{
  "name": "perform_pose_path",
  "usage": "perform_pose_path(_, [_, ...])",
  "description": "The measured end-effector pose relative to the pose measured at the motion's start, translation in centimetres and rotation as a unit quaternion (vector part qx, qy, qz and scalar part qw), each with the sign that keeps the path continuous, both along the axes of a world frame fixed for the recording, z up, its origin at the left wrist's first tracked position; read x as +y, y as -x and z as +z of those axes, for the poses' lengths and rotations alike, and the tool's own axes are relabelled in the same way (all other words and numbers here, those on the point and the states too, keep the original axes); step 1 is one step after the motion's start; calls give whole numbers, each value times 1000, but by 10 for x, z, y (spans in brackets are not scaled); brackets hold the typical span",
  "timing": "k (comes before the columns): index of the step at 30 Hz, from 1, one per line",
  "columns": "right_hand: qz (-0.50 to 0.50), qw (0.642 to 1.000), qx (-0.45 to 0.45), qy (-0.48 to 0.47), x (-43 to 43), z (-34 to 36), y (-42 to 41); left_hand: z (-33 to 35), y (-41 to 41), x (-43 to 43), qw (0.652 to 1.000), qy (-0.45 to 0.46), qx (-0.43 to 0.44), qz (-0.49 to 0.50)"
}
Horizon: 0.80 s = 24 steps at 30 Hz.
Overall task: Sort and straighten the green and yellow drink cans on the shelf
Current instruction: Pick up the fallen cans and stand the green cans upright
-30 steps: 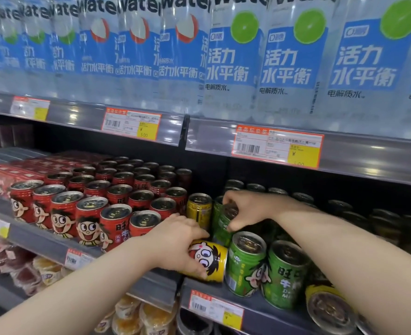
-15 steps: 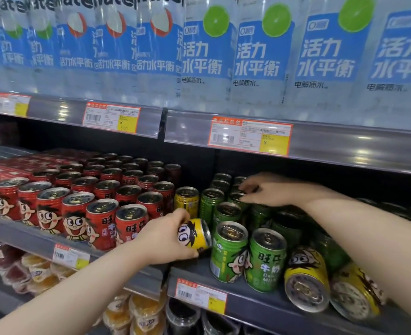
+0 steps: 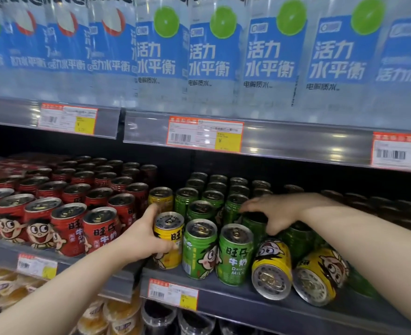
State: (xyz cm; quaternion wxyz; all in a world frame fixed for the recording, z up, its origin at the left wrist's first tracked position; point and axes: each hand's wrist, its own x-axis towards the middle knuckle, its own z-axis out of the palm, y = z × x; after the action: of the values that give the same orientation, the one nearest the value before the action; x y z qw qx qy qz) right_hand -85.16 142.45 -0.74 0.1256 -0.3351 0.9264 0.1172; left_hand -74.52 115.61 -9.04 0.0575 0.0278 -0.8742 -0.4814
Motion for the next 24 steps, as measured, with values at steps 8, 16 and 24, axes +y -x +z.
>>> perform_pose_path(8, [79, 991, 104, -29, -7, -12, -5, 34, 5, 45, 969, 213, 117, -36])
perform_pose_path(16, [-11, 965, 56, 257, 22, 4, -4, 47, 17, 79, 969, 227, 90, -43])
perform_pose_path(24, [-110, 793, -98, 590, 37, -3, -12, 62, 42, 109, 993, 105, 44, -12])
